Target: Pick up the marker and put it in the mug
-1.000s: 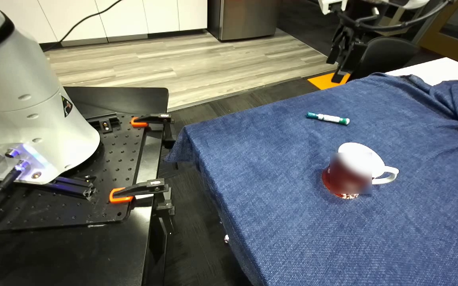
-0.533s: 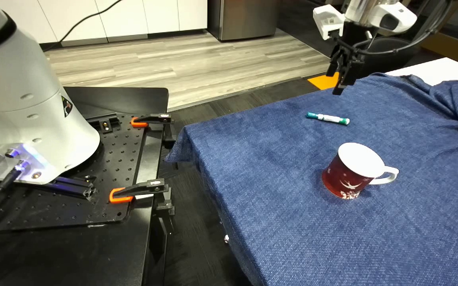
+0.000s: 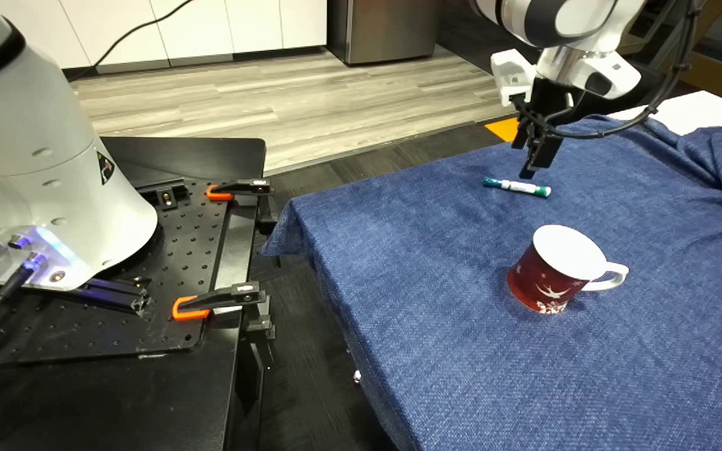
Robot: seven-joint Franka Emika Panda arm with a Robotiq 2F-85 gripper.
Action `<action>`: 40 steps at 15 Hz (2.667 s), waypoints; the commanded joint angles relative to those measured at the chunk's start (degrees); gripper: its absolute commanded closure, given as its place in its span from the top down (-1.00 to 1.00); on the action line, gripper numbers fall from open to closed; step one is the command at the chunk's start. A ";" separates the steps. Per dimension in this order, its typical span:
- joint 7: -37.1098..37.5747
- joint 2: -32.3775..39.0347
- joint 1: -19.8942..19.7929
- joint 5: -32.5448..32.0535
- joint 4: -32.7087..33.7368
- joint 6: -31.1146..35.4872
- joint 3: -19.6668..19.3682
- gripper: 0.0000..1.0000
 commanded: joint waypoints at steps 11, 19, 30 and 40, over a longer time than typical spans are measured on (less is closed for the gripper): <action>-0.39 8.78 -0.38 1.26 10.34 -2.57 -0.96 0.65; -0.41 10.57 -0.38 1.18 13.11 -4.79 -0.97 0.34; -0.12 12.17 -0.07 0.71 16.43 -8.68 -1.24 -0.98; -0.62 -1.43 -0.29 1.67 5.90 -13.01 0.27 -0.90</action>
